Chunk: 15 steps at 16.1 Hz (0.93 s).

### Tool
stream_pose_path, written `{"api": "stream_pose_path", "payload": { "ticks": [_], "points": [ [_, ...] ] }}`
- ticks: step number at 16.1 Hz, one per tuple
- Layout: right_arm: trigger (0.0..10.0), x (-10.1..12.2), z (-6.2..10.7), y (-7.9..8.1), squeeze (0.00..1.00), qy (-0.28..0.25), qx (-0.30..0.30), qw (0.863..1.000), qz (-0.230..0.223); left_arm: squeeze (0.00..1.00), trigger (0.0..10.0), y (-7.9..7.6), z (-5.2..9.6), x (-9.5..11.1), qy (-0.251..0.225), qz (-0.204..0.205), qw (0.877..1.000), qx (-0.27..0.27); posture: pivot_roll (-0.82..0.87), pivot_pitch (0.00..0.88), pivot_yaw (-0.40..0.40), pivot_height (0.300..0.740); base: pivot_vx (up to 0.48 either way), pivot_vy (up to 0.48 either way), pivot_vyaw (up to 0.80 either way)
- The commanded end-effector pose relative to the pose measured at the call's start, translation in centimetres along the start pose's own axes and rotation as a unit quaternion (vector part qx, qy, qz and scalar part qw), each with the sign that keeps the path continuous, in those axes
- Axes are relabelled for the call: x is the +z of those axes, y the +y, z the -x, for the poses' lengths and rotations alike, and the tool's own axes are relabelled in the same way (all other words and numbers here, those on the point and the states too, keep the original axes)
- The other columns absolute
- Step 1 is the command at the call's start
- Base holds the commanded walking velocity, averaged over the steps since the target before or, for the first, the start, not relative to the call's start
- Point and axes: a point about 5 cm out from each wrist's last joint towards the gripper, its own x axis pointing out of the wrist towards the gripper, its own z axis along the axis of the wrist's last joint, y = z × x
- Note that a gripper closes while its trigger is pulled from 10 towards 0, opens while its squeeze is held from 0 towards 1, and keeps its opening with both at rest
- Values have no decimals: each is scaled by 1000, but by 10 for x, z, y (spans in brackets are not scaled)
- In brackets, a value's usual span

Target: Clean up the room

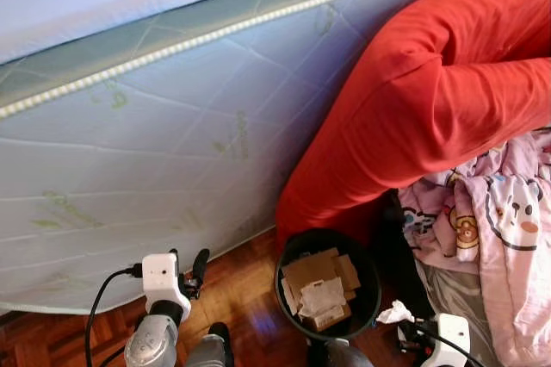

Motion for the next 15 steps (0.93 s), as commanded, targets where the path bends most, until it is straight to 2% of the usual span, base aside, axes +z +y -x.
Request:
{"api": "stream_pose_path", "payload": {
  "ticks": [1, 3, 4, 5, 8, 10, 13, 15],
  "points": [
    [10000, -9, 7, -4, 0, 4, -10, 1000, -14, 0, 10000, 2, 10, -8, 17, 11, 1000, 9, 156, 351, -58, 740, 0, 0, 0],
    [10000, -8, 8, -4, 0, -2, -14, 1000, -23, 0, 10000, 1, 11, -6, 12, 11, 1000, 10, 165, 351, -59, 740, 0, 0, 0],
    [10000, 81, -61, 70, 0, -95, 38, 995, -4, 0, 10000, 1, 12, -2, 7, 11, 1000, 10, 170, 353, -57, 740, 0, 0, 0],
    [10000, 104, -71, 90, 0, -117, 54, 992, 8, 0, 10000, 1, 12, 0, 5, 12, 1000, 11, 172, 354, -56, 740, 0, 0, 0],
    [10000, 114, -73, 97, 0, -146, 68, 987, -11, 0, 10000, -4, 11, 11, -9, 14, 1000, 0, 166, 343, -56, 740, 0, 0, 0],
    [10000, 110, -72, 98, 0, -142, 72, 987, -6, 0, 10000, -5, 9, 15, -14, 16, 1000, -2, 165, 340, -56, 740, 0, 0, 0],
    [10000, 75, -63, 84, 0, -79, 35, 996, 17, 0, 10000, -6, 13, 18, -11, 17, 1000, -3, 163, 343, -53, 740, 0, 0, 0],
    [10000, 66, -60, 80, 0, -67, 33, 997, 16, 0, 10000, -7, 15, 20, -12, 17, 1000, -5, 169, 351, -49, 740, 0, 0, 0]
  ]
}}
